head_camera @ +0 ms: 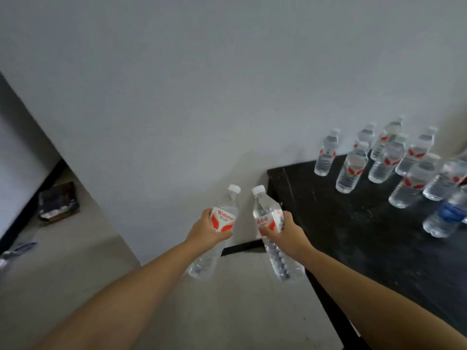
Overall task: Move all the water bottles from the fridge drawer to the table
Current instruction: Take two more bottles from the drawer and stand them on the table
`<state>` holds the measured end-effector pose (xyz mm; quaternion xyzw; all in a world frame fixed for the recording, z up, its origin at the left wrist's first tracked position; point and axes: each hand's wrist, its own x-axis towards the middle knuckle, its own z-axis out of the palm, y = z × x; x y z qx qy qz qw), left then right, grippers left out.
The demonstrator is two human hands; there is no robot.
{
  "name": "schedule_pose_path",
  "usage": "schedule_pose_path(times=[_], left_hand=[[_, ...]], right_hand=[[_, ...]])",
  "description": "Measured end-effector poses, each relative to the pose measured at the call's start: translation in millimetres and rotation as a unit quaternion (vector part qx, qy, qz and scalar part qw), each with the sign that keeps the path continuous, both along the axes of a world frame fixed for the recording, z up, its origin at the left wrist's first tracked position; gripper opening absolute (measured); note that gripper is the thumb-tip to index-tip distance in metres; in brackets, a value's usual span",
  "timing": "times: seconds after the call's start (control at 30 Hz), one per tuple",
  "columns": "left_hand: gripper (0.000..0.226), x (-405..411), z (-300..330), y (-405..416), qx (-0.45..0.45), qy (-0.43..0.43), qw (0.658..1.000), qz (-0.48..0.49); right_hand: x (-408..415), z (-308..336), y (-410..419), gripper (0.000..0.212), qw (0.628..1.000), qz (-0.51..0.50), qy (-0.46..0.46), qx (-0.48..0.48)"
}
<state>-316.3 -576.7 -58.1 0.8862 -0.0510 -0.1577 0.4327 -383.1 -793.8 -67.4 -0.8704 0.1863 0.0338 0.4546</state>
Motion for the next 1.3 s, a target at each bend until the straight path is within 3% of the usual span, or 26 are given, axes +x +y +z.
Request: schedule_pose_path(times=[0.4,0.6,0.77,0.97,1.07,1.3], left_hand=[[0.078,138,-32,-202,0.022,0.061,0.967,-0.245],[0.076,197,-24,-308,-0.001,0.039,0.921,-0.387],[0.068,206,-25,-389,-0.042,0.084,0.877,-0.471],[0.07,181,-39,-451,-0.113,0.11,0.839,-0.521],[0.065,169,-45,-476,-0.133,0.092,0.836,-0.525],[0.063,153,-64,-524,-0.127,0.099,0.838,-0.522]], right_hand=[[46,-24,-134,0.073,0.96,-0.273,0.055,0.016],[60,-13,-185,0.063,0.897,-0.441,-0.002,0.028],[54,-13,-214,0.059,0.824,-0.566,-0.022,0.027],[25,-17,-247,0.062,0.763,-0.63,-0.124,0.081],[12,-26,-269,0.061,0.741,-0.646,-0.156,0.095],[-2,-53,-317,0.065,0.746,-0.638,-0.151,0.12]])
